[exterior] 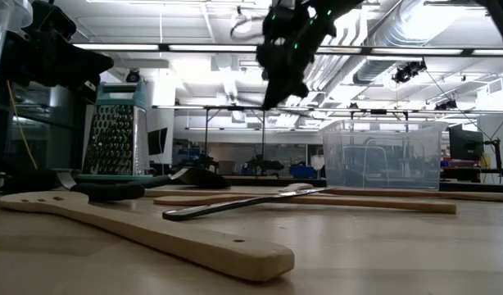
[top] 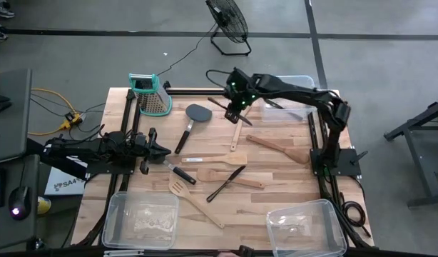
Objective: Pick & Place Kitchen Items
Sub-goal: Put the top black knife into the top right transparent bin
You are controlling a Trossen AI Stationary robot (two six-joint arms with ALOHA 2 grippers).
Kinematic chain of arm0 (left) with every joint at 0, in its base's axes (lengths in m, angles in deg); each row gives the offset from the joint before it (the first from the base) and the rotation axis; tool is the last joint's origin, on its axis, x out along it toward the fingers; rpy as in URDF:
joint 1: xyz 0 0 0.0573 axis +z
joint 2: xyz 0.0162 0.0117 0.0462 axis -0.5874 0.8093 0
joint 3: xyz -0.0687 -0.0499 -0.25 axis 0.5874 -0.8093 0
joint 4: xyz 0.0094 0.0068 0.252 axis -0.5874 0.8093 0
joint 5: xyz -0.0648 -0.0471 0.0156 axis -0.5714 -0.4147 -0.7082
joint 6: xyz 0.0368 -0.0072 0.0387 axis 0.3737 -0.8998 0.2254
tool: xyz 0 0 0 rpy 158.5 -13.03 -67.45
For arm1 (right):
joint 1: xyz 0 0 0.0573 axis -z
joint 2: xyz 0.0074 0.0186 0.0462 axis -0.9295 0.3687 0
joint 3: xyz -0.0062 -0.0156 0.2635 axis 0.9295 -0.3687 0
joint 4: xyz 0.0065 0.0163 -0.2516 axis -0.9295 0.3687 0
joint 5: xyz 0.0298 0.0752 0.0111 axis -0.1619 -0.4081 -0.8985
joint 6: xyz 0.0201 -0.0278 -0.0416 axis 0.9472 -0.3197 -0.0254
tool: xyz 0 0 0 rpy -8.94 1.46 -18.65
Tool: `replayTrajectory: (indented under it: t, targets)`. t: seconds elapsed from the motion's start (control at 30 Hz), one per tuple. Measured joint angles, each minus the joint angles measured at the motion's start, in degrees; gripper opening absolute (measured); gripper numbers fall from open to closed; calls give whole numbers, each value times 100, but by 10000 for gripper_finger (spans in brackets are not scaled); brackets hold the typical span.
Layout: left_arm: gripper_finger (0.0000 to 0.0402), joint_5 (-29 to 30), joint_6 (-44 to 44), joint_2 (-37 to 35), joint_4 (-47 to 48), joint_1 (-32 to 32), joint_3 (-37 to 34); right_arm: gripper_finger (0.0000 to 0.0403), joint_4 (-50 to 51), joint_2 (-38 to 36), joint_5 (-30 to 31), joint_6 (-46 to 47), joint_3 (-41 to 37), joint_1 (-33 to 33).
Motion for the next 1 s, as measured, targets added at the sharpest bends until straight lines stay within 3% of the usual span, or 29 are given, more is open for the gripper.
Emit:
replayTrajectory:
  t: [0.37, 1.0]
  targets:
    - [6, 1, 2, 0, 1, 1, 0, 32, 188, -943, 209, -197, 0, 115]
    - [6, 0, 2, 2, 1, 1, 0, 32, 2155, -1658, 1212, -1580, 2, 1099]
